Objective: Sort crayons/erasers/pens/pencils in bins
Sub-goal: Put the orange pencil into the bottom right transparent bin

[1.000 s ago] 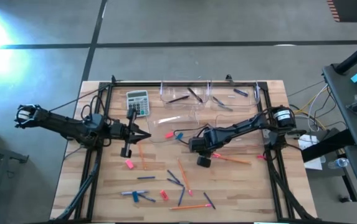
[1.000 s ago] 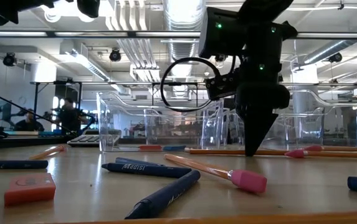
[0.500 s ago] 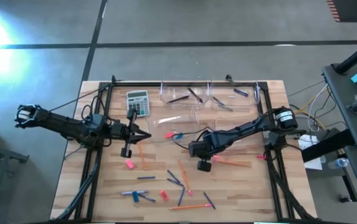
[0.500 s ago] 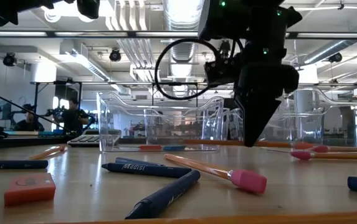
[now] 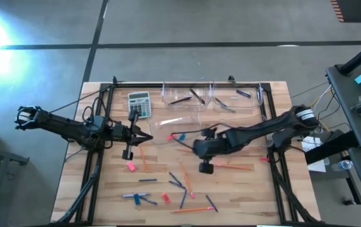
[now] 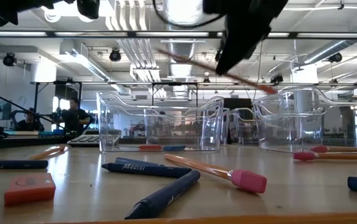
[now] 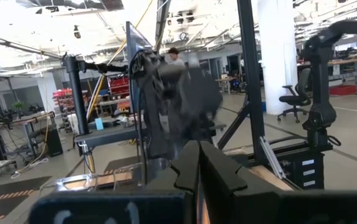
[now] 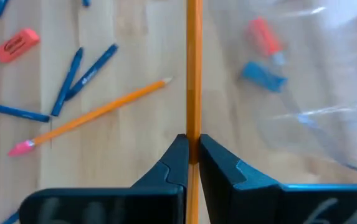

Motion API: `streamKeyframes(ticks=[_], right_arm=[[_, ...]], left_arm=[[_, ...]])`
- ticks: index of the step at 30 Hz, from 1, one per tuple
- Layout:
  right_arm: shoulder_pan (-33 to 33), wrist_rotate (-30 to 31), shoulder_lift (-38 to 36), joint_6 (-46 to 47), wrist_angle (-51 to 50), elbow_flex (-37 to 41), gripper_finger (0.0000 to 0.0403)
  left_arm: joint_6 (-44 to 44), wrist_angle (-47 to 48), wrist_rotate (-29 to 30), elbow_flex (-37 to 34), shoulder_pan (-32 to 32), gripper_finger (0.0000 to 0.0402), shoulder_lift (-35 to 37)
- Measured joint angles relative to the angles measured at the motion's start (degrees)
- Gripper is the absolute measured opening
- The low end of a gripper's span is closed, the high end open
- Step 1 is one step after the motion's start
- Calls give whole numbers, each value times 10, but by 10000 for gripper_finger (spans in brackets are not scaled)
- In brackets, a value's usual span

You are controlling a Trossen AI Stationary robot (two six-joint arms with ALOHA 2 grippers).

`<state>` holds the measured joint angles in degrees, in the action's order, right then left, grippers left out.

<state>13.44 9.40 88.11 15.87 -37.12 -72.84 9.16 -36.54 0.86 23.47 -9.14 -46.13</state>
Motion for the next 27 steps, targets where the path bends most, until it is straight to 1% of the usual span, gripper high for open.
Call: streamKeyframes(ticks=[4,8,10,13,16,22,27], right_arm=[[3,68,-82,20,-54,8,17],[3,130,-156,76,-130,35,17],[3,150,-185,105,-174,55,17],[3,152,-217,146,-213,92,17],[3,136,-236,186,-226,133,17],[3,112,-242,259,-270,200,17],[3,110,-243,322,-306,227,17]], left_arm=[[-12,0,0,0,0,0,0],[-13,0,0,0,0,0,0],[-13,0,0,0,0,0,0],[-13,0,0,0,0,0,0],[-13,-1,0,0,0,0,0],[-13,-1,0,0,0,0,0],[-13,-1,0,0,0,0,0]])
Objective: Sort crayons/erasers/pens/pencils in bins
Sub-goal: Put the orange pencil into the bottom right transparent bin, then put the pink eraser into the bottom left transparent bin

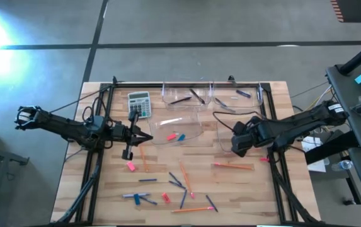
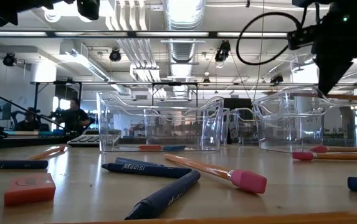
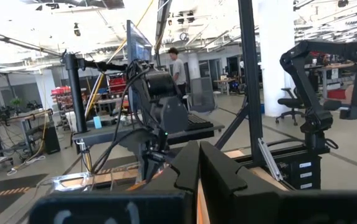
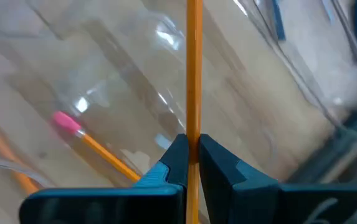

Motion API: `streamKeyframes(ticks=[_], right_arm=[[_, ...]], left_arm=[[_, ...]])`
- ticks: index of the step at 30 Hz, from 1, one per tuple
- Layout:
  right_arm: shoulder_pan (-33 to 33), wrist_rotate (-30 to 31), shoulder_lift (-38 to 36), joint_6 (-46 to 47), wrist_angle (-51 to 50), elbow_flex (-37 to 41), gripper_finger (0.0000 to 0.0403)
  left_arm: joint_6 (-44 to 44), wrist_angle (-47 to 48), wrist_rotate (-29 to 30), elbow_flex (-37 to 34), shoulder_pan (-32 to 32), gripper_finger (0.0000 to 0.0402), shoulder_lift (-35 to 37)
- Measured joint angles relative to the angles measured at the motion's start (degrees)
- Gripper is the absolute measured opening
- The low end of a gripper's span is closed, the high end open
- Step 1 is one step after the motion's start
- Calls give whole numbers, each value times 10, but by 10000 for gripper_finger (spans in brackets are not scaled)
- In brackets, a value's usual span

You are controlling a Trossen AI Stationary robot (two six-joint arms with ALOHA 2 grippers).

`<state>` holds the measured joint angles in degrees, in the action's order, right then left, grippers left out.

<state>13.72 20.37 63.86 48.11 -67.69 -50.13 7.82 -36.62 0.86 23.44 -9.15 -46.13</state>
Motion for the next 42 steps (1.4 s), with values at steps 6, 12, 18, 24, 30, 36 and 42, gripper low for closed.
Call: streamKeyframes(ticks=[6,12,18,24,30,36,42], right_arm=[[0,-52,9,-36,-4,18,17],[-10,-56,50,-87,7,20,17],[-67,-57,106,-101,26,20,17],[-137,-41,144,-135,53,19,18],[-172,-31,146,-193,63,14,23],[-169,-37,134,-203,55,-12,73],[-157,-37,119,-187,22,-67,118]], left_arm=[[0,0,0,0,0,0,0],[0,0,0,0,0,0,0],[-1,0,0,0,0,0,0],[-2,0,0,0,0,0,0],[-1,0,0,0,0,0,0],[-1,2,0,0,0,0,0],[-5,3,0,0,0,0,0]])
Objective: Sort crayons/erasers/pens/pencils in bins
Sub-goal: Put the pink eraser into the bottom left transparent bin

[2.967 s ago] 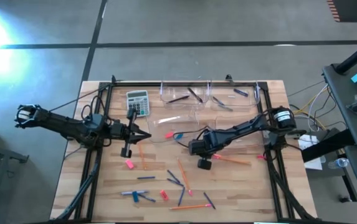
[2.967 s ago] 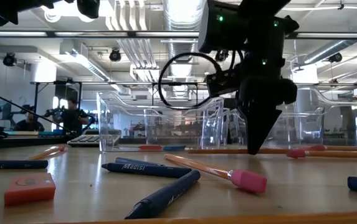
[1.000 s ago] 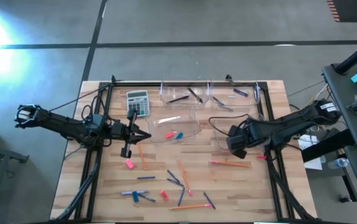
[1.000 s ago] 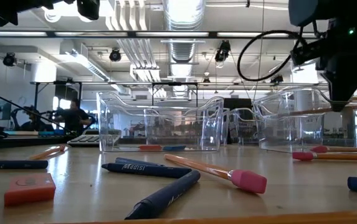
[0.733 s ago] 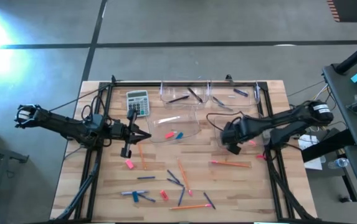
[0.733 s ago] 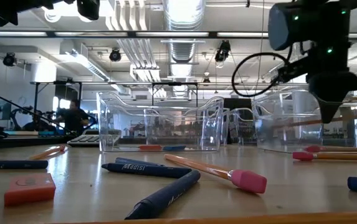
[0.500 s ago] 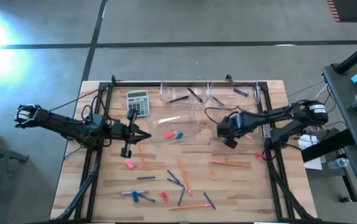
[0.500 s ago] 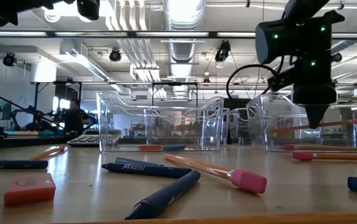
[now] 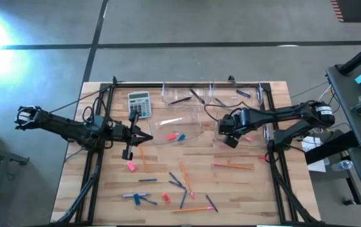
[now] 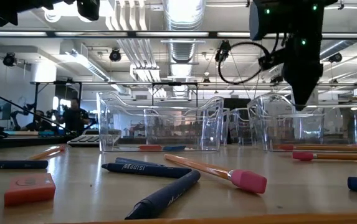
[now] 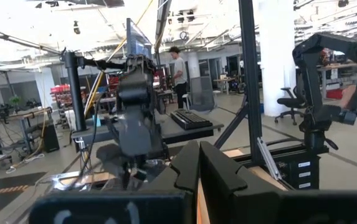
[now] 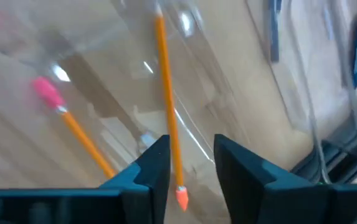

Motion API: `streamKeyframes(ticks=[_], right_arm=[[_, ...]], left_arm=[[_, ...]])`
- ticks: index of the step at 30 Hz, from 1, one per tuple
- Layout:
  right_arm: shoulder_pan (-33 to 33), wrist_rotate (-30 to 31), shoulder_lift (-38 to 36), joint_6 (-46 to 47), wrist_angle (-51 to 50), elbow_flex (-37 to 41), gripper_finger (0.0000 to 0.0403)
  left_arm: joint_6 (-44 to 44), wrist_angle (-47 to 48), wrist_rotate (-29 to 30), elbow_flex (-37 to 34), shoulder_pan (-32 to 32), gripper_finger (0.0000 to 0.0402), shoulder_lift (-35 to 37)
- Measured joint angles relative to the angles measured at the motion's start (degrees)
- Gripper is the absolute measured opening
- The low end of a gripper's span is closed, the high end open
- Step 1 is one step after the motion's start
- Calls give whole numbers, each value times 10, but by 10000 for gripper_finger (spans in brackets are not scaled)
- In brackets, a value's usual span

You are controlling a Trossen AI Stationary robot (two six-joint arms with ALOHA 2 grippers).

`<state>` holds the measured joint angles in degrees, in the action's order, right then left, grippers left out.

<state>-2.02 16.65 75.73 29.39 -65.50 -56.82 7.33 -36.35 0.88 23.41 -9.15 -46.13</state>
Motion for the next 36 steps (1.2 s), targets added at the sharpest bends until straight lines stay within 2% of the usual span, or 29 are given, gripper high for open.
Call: streamKeyframes(ticks=[6,13,17,22,32,36], right_arm=[[46,3,-28,1,3,-64,133],[168,106,-40,3,80,-104,128],[234,134,-34,2,159,-95,129],[298,134,-11,2,240,-83,128],[363,137,62,6,319,-82,126],[395,169,97,4,387,-82,121]], left_arm=[[-10,32,0,0,0,0,0],[-81,98,18,-1,0,0,0],[-144,162,51,-1,-5,0,-6],[-205,236,142,-1,-37,0,-51],[-300,255,146,2,-64,0,-132],[-334,255,147,2,-78,0,-154]])
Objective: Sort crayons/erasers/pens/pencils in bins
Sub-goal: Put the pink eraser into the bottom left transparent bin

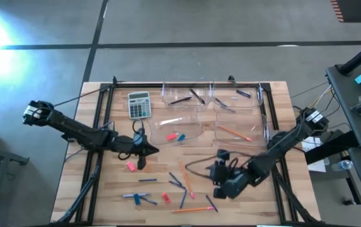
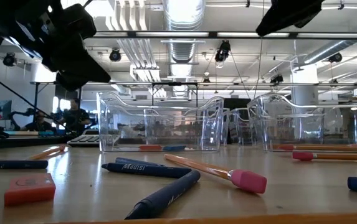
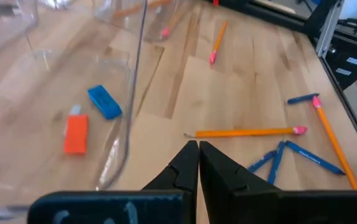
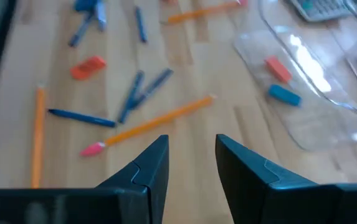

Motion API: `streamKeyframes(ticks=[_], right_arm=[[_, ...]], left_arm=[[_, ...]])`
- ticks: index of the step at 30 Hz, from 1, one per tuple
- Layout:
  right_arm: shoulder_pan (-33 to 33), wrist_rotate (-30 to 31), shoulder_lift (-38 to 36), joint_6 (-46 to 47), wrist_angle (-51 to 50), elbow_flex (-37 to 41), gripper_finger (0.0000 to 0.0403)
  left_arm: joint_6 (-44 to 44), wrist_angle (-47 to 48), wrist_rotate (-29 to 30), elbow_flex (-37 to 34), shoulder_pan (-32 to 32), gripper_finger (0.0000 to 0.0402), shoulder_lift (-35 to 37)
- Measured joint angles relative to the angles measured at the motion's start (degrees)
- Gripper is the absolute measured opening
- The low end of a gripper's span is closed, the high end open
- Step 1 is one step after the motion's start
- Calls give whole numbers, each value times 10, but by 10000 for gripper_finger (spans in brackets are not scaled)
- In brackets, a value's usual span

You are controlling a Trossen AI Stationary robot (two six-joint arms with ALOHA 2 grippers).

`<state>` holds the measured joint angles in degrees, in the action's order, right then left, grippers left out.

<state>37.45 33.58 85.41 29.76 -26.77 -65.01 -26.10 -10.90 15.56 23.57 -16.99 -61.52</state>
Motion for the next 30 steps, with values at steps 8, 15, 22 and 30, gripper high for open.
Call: streamKeyframes(ticks=[8,15,22,30], right_arm=[[44,93,30,-10,16,0,118],[46,102,20,-4,22,0,118],[46,101,22,-2,22,2,111],[45,130,22,22,22,7,106]], left_arm=[[-28,38,63,4,-26,0,-3],[-20,29,36,13,-43,0,5],[27,8,21,13,-46,0,4],[60,-55,-2,12,-45,0,4]])
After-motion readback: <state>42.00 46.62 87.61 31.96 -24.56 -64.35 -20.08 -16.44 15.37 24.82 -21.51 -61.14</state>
